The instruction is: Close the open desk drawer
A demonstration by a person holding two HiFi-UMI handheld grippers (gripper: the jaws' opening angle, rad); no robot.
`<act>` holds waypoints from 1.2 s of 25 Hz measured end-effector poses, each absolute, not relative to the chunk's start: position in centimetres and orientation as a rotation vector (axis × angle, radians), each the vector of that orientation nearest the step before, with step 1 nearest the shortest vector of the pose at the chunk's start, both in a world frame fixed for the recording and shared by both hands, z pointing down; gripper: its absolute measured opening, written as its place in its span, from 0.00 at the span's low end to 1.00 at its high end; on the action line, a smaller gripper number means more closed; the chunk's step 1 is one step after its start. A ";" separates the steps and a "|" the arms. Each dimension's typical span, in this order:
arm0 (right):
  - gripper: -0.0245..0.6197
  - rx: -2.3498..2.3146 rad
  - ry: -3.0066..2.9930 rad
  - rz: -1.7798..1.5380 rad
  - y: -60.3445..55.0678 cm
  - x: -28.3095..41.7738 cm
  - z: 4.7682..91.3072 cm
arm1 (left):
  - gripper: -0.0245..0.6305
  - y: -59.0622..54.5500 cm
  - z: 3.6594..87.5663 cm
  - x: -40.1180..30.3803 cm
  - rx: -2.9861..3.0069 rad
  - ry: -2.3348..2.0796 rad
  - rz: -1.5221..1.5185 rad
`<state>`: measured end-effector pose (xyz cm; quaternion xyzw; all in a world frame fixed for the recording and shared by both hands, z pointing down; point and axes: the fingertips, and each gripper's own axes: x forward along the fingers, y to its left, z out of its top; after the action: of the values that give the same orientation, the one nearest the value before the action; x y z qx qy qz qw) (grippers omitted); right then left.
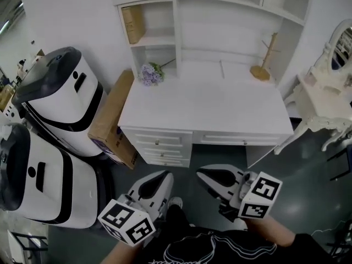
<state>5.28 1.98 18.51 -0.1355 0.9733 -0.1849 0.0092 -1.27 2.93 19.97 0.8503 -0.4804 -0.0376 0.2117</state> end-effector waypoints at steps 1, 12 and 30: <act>0.05 -0.411 3.034 -0.553 2.6 5.5 17.7 | 0.04 3.5 19.2 -0.9 2.379 -1.337 -0.111; 0.05 -0.344 3.006 -0.421 5.9 6.2 13.5 | 0.04 7.4 14.9 1.8 2.521 -1.352 -0.080; 0.05 -0.318 3.018 -0.348 8.0 6.7 12.1 | 0.04 9.0 13.4 2.5 2.544 -1.374 -0.103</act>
<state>6.72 7.95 12.06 -0.1039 0.9871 -0.1138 0.0436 2.53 9.00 13.40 0.8725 -0.4714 -0.0355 0.1238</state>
